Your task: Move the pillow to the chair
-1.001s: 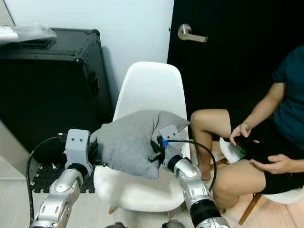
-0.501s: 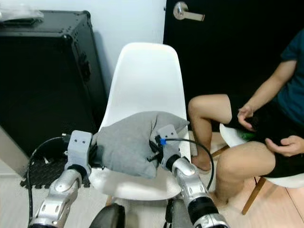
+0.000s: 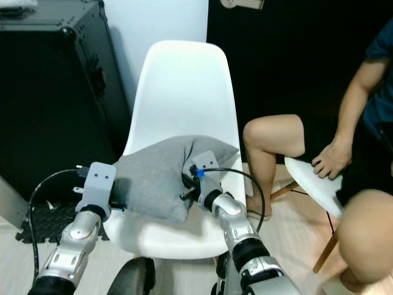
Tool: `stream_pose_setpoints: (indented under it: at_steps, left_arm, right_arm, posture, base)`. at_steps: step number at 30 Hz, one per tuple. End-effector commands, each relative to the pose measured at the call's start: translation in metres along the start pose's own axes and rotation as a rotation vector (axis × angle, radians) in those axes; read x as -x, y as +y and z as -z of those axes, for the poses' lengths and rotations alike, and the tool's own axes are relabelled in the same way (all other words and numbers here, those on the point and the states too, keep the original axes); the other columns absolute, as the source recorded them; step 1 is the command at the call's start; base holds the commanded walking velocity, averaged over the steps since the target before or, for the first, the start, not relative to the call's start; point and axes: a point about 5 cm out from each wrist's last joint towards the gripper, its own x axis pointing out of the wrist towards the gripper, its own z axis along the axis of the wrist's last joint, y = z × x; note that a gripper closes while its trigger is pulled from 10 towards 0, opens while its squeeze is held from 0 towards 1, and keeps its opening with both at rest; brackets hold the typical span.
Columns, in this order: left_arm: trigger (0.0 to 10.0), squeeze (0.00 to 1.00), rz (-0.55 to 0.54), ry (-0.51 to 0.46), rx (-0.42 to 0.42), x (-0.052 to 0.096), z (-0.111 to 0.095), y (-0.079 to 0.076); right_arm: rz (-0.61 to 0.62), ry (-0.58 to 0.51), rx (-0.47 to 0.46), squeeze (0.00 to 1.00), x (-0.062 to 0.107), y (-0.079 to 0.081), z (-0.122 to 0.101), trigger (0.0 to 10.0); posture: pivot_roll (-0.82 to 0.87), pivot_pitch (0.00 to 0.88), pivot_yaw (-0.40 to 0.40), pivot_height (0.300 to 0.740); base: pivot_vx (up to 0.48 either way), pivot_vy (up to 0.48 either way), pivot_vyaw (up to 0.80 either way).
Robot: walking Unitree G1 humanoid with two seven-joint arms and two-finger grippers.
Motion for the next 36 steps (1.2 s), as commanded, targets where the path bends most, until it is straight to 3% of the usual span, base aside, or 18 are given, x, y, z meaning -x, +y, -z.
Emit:
stream_pose_setpoints:
  at_steps: [1, 7, 10, 16, 17, 26, 30, 35, 36]
  left_arm:
    - [10.0, 0.0, -0.013, -0.013, -0.036, -0.004, -0.001, 0.001]
    - [10.0, 0.0, -0.012, 0.017, -0.012, -0.009, 0.004, -0.01]
    - [10.0, 0.0, -0.038, 0.031, -0.044, -0.01, 0.006, -0.011]
    - [10.0, 0.0, -0.072, 0.147, -0.054, -0.011, 0.023, -0.013]
    - [10.0, 1.0, -0.06, 0.16, -0.035, -0.01, 0.025, -0.016]
    - [10.0, 1.0, -0.025, 0.148, 0.067, -0.007, 0.022, -0.025]
    - [10.0, 1.0, -0.034, 0.128, 0.121, -0.004, 0.018, -0.026]
    - [10.0, 1.0, -0.062, 0.146, 0.102, 0.001, 0.022, -0.019]
    - [10.0, 1.0, -0.073, 0.159, 0.093, 0.002, 0.025, -0.017]
  right_arm:
    - [-0.039, -0.043, 0.035, 0.0, -0.005, 0.004, -0.011, 10.0]
    - [-0.051, -0.038, 0.061, 0.0, -0.007, 0.004, -0.011, 10.0]
    - [-0.055, -0.037, 0.064, 0.0, -0.007, 0.003, -0.01, 10.0]
    - [-0.075, -0.002, 0.047, 0.0, -0.004, 0.003, -0.001, 10.0]
    - [-0.084, 0.007, 0.045, 1.0, -0.003, 0.003, 0.002, 10.0]
    - [-0.017, 0.038, 0.076, 1.0, 0.001, -0.006, 0.006, 10.0]
    - [0.14, 0.008, 0.106, 1.0, 0.004, -0.025, -0.003, 10.0]
    - [0.294, 0.002, 0.154, 1.0, 0.006, -0.042, -0.012, 10.0]
    - [0.299, 0.012, 0.185, 0.43, 0.006, -0.042, -0.012, 10.0]
  posture:
    - [0.1, 0.13, -0.096, 0.58]
    - [0.1, 0.135, -0.095, 0.575]
    - [0.1, 0.136, -0.091, 0.575]
    - [0.09, 0.136, -0.09, 0.575]
    - [0.09, 0.136, -0.09, 0.575]
    - [0.1, 0.134, -0.088, 0.575]
    - [0.11, 0.13, -0.083, 0.575]
    - [0.11, 0.128, -0.081, 0.575]
    - [0.11, 0.127, -0.08, 0.575]
  base:
    - [0.0, 0.0, 0.0]
    - [0.0, 0.0, 0.0]
    - [0.0, 0.0, 0.0]
    - [0.0, 0.0, 0.0]
    - [0.0, 0.0, 0.0]
    - [0.0, 0.0, 0.0]
    - [0.0, 0.0, 0.0]
    - [0.0, 0.0, 0.0]
    - [0.0, 0.0, 0.0]
